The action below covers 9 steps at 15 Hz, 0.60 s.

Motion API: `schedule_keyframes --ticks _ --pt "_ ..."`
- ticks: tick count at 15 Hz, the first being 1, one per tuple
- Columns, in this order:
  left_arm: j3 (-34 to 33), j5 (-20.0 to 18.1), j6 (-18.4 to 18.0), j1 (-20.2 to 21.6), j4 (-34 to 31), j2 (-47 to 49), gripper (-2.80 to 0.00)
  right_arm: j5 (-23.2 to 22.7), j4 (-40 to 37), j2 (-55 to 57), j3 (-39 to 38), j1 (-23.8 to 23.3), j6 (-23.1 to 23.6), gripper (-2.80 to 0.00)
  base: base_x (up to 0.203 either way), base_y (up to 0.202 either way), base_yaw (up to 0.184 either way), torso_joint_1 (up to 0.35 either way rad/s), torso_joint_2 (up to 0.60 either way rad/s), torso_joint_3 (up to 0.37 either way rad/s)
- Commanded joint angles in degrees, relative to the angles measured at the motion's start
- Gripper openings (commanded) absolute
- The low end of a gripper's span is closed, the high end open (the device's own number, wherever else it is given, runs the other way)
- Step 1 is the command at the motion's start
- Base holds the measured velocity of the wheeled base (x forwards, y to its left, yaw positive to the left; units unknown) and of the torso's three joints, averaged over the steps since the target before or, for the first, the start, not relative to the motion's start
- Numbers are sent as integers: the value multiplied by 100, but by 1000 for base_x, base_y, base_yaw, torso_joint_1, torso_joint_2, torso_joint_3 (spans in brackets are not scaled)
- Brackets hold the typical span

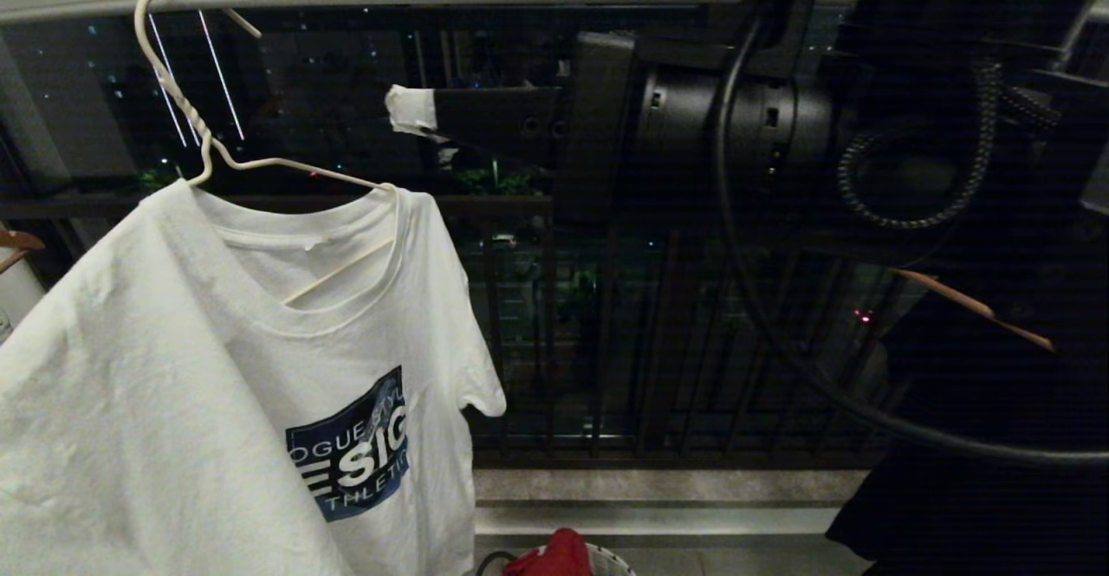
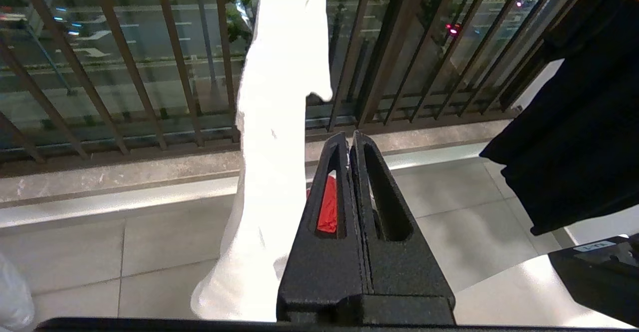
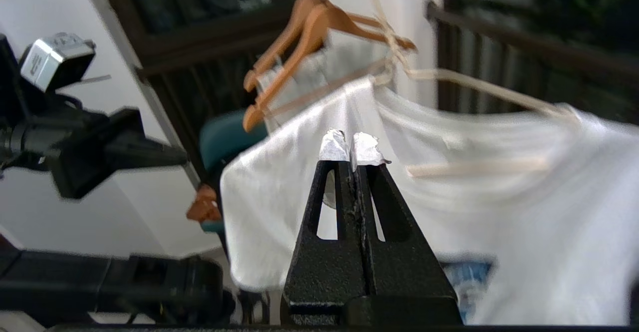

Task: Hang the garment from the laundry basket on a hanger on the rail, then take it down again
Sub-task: Take the clothes off the clothes rack

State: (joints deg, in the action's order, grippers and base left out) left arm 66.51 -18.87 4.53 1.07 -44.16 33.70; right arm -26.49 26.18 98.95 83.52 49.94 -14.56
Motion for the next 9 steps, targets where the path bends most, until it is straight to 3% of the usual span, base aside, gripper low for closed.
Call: schedule_keyframes --ticks 1,9 --pt "-5 -11 4 0 -31 -82 -280 -12 172 531 393 113 2 -280 0 0 0 0 0 0" --pt "-123 -33 10 7 -136 -393 -280 19 44 1579 1904 120 7 -280 0 0 0 0 0 0"
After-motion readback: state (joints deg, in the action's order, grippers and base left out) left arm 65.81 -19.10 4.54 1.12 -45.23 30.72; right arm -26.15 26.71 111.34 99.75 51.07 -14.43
